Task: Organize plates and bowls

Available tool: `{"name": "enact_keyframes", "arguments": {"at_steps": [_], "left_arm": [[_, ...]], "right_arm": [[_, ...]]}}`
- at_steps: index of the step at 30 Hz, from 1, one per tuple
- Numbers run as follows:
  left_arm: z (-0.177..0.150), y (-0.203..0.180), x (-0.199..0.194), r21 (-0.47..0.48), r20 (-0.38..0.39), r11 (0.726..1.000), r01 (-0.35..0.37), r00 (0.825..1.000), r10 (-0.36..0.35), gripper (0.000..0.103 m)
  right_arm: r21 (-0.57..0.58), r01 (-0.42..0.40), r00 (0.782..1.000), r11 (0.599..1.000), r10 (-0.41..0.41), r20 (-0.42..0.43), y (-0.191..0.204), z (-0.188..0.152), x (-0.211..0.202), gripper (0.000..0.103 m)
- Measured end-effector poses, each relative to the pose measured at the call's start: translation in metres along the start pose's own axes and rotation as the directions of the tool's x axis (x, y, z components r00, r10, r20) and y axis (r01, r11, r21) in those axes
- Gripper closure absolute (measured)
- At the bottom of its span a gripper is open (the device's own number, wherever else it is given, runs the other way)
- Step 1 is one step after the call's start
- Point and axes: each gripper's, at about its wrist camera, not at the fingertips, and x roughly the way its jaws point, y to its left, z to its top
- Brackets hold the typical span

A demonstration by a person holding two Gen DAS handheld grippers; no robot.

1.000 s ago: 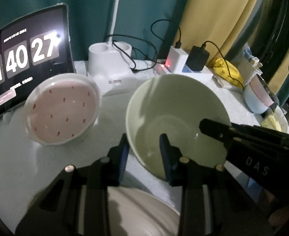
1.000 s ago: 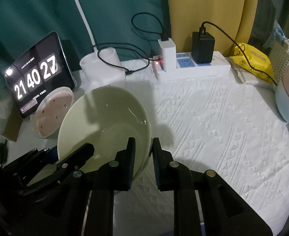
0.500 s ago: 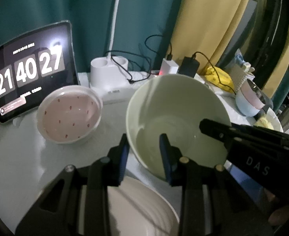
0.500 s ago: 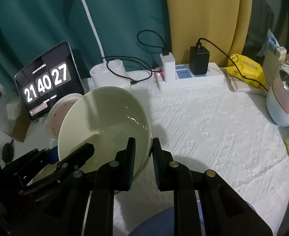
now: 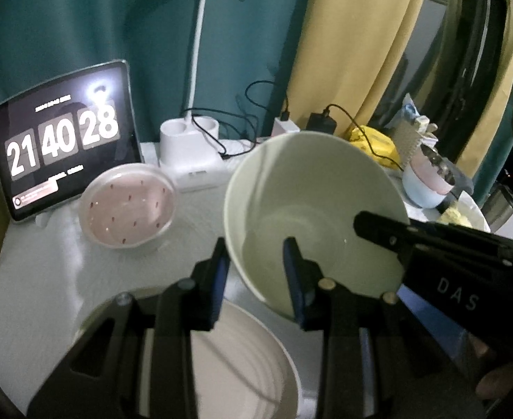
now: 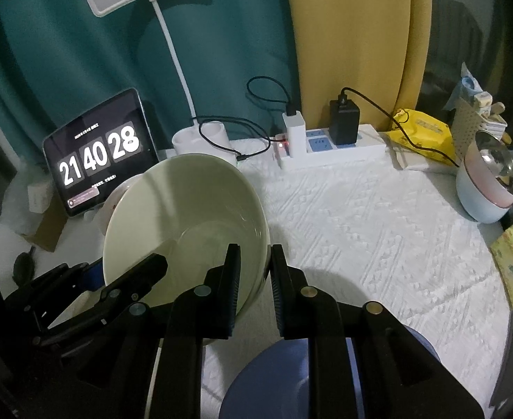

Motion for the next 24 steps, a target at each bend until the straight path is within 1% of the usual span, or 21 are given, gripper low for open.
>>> {"name": "enact_keyframes", "arguments": {"at_steps": [11,24], "left_arm": [[-0.005,-0.015,-0.018,0.023,0.021,1.0,0.01,1.0,-0.011,0.071],[-0.014,-0.037,-0.031,0.056,0.025,0.998,0.026,0.999,-0.027,0.071]], "right_arm": [[0.009,0.008,1.0,1.0,-0.008,0.028,-0.005,-0.008,-0.024,0.084],[0.039,0.008,0.999,0.999,-0.01,0.046,-0.022,-0.022,-0.046,0.084]]}}
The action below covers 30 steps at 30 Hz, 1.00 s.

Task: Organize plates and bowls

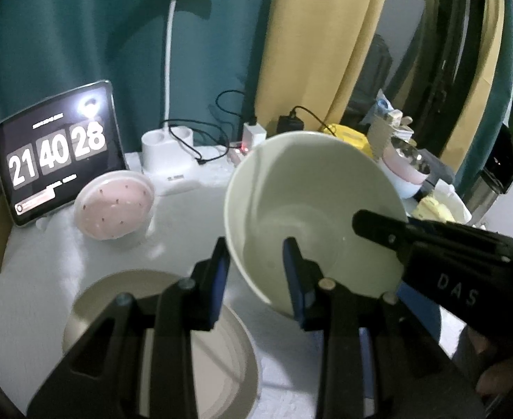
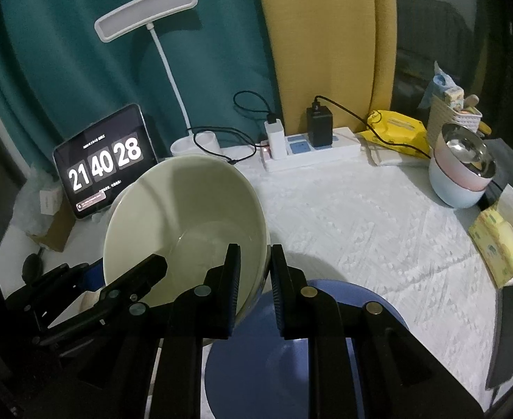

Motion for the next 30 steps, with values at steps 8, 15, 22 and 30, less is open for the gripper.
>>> {"name": "enact_keyframes", "arguments": {"at_steps": [8,15,22,30], "left_arm": [[-0.008,-0.018,-0.002,0.02,-0.014,1.0,0.011,1.0,-0.01,0.071],[-0.016,-0.034,0.001,0.042,-0.034,0.999,0.02,0.999,-0.019,0.071],[-0.029,-0.053,0.007,0.065,-0.064,0.997,0.034,0.997,-0.03,0.071],[-0.039,-0.074,0.014,0.1,-0.087,0.994,0.043,0.996,-0.034,0.071]], "right_arm": [[0.021,0.009,1.0,1.0,-0.009,0.001,-0.012,-0.01,-0.011,0.084],[0.044,0.014,1.0,0.999,-0.014,-0.009,-0.029,-0.021,-0.018,0.084],[0.074,0.026,0.999,0.997,-0.024,-0.022,-0.047,-0.033,-0.022,0.084],[0.102,0.042,0.999,0.994,-0.038,-0.035,-0.065,-0.047,-0.025,0.084]]}}
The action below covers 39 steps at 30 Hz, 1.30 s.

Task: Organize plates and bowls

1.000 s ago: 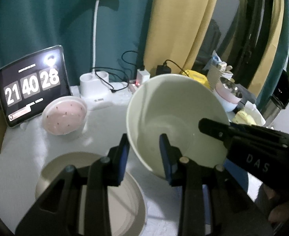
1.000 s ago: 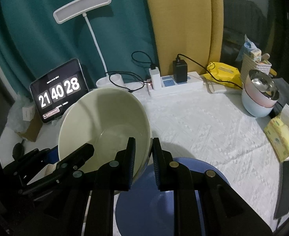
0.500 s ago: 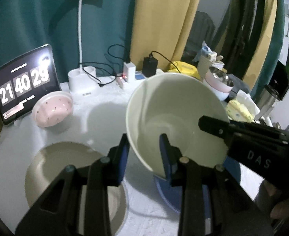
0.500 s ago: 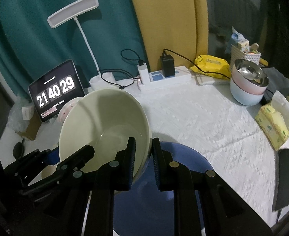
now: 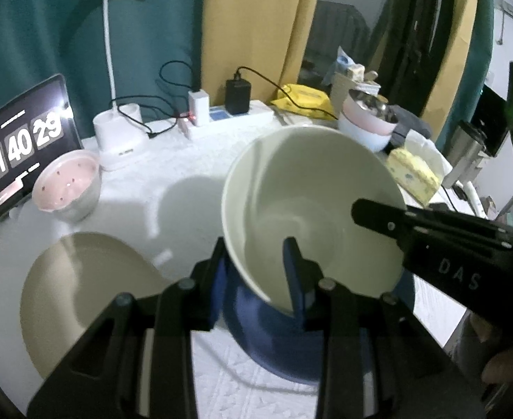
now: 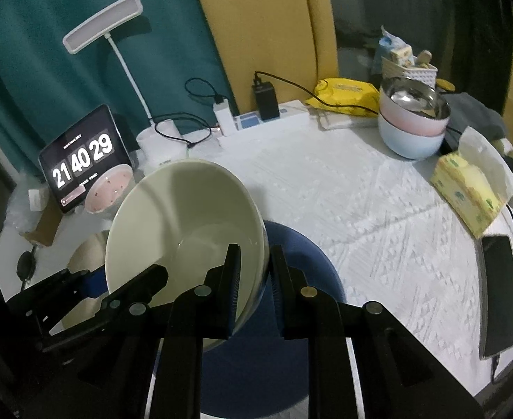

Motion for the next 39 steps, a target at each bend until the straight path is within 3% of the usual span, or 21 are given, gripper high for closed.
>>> {"name": "enact_keyframes", "arguments": {"at_steps": [21,33,39], "left_arm": [[-0.022,-0.017,0.028,0.04,-0.105,0.999,-0.029,0.994,0.033,0.071],[-0.021,-0.014,0.027,0.047,-0.102,0.999,-0.02,0.994,0.025,0.069],[-0.017,-0.011,0.019,0.036,-0.081,0.999,-0.017,0.997,0.019,0.067]], "right_arm": [[0.02,0.04,0.994,0.999,-0.038,-0.106,-0.024,-0.03,0.021,0.084],[-0.018,0.065,0.993,0.998,-0.066,-0.093,-0.018,-0.029,0.018,0.084],[-0.02,0.086,0.995,0.996,-0.087,-0.045,-0.022,-0.018,0.003,0.075]]}}
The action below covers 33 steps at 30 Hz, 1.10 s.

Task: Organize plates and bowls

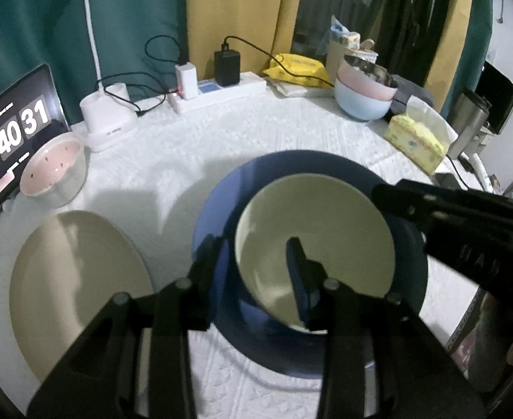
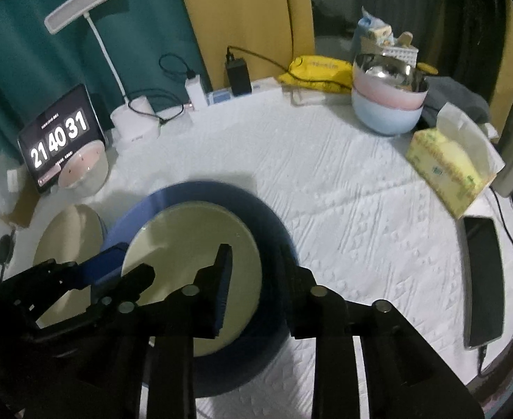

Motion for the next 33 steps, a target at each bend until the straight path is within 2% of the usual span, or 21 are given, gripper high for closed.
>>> {"name": "enact_keyframes", "arguments": {"at_steps": [6,9,33], "left_arm": [[0.003,0.01,-0.01,-0.021,0.029,1.0,0.007,1.0,-0.006,0.064],[0.006,0.016,-0.016,-0.031,0.051,0.999,0.009,0.999,-0.007,0.058],[0.015,0.075,-0.047,-0.112,0.141,0.993,-0.03,0.989,0.046,0.058]], "right_arm": [[0.0,0.002,1.0,1.0,-0.002,0.01,0.0,0.007,-0.006,0.075],[-0.008,-0.001,1.0,1.0,0.001,0.013,0.006,0.009,-0.007,0.075],[-0.105,-0.032,0.999,0.994,0.036,0.035,0.07,0.031,-0.011,0.075]]}}
